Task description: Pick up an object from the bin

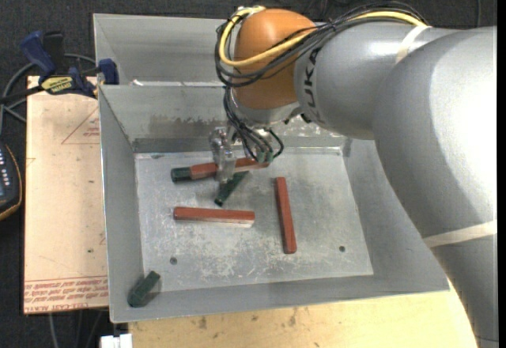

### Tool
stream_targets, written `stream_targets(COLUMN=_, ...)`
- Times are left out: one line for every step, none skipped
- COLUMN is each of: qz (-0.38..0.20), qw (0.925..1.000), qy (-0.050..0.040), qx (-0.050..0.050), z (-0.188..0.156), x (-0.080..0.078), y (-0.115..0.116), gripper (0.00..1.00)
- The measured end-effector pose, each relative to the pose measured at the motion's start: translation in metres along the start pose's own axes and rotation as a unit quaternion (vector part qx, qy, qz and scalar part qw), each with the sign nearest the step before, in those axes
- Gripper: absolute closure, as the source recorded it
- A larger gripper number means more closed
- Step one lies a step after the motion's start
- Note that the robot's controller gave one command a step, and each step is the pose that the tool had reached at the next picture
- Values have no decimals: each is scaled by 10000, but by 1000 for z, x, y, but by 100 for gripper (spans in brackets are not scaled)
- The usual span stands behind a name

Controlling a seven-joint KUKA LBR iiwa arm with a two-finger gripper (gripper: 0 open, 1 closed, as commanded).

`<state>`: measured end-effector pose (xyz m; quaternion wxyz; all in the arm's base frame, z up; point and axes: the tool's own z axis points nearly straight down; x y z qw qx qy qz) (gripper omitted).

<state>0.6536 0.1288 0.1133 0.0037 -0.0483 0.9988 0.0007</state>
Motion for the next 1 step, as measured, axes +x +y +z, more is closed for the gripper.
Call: stream_targets(qz=-376, qw=9993, qy=-23, qx=-1, z=-94, x=1, y=-6, gripper=100)
